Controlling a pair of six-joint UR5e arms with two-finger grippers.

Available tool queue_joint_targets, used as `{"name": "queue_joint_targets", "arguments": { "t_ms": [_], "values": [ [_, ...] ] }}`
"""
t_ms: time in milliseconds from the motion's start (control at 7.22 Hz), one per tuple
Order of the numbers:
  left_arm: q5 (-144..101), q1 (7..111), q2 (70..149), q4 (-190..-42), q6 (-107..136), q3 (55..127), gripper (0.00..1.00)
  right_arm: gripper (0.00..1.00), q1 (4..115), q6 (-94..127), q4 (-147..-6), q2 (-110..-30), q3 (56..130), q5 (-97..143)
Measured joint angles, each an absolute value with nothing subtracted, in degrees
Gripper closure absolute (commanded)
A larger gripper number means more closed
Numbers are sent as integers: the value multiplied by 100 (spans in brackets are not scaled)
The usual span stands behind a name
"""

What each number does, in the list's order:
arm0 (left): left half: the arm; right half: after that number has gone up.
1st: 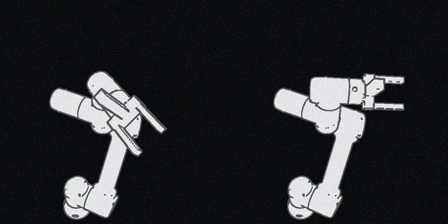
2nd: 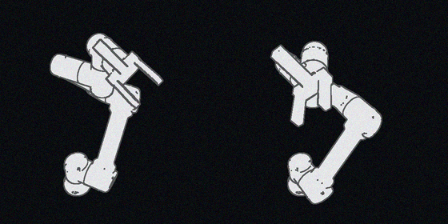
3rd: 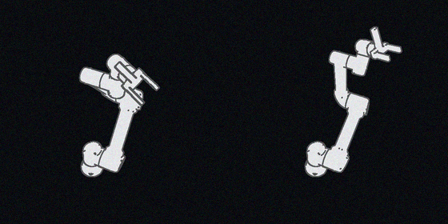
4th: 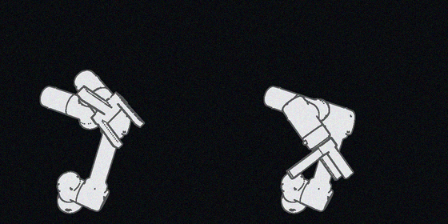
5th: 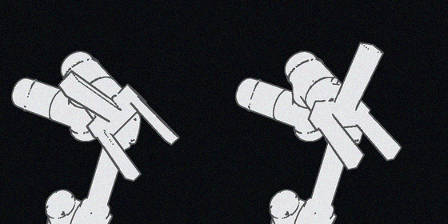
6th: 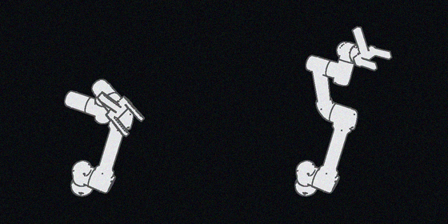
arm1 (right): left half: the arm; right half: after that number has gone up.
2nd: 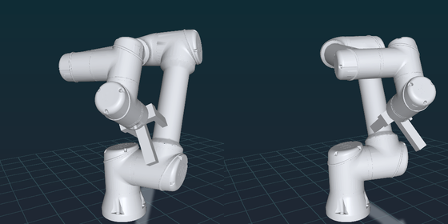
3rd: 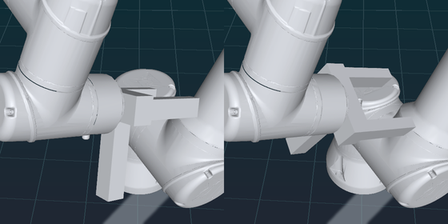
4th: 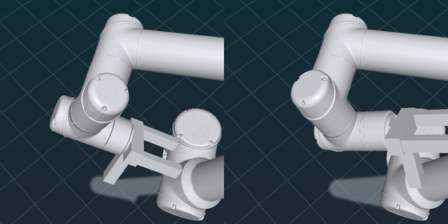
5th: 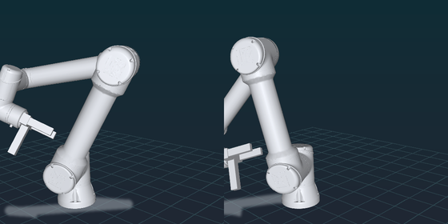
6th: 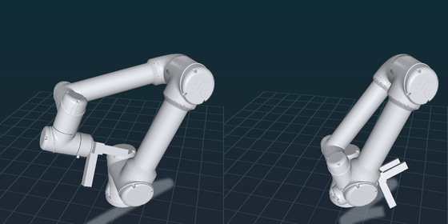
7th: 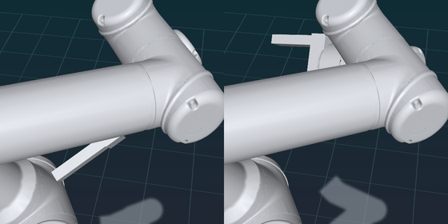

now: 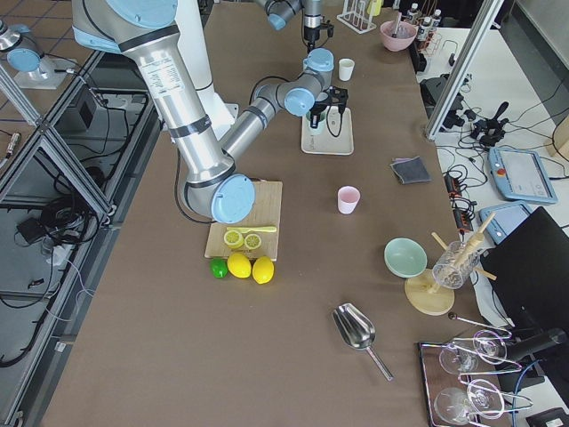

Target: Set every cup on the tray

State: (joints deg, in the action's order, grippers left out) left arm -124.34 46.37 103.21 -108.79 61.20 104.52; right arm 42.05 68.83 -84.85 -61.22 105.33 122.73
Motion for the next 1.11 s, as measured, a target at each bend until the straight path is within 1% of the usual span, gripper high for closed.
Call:
{"name": "queue_joint_targets", "arguments": {
  "t_ms": [277, 416, 693, 831, 970, 1108],
  "values": [
    [-12461, 4684, 11153, -10019, 6373, 10447, 100, 100, 3944, 6932, -8438, -5861, 10127, 12008],
    [-12457, 4683, 11387, -9876, 6575, 10448, 100, 100, 3816, 6981, -8408, -5715, 9884, 11849],
    [-12452, 4671, 11590, -9807, 6828, 10445, 100, 100, 3668, 7016, -8040, -5567, 9401, 11661],
    [-12446, 4658, 11658, -9802, 6952, 10432, 100, 8, 3648, 7018, -7833, -5529, 9184, 11634],
    [-12427, 4627, 11733, -9801, 7104, 10401, 100, 0, 3643, 7018, -7729, -5500, 9044, 11624],
    [-12331, 4542, 11826, -9800, 7263, 10356, 100, 0, 3644, 7062, -7692, -5469, 8987, 11622]
  ]
}}
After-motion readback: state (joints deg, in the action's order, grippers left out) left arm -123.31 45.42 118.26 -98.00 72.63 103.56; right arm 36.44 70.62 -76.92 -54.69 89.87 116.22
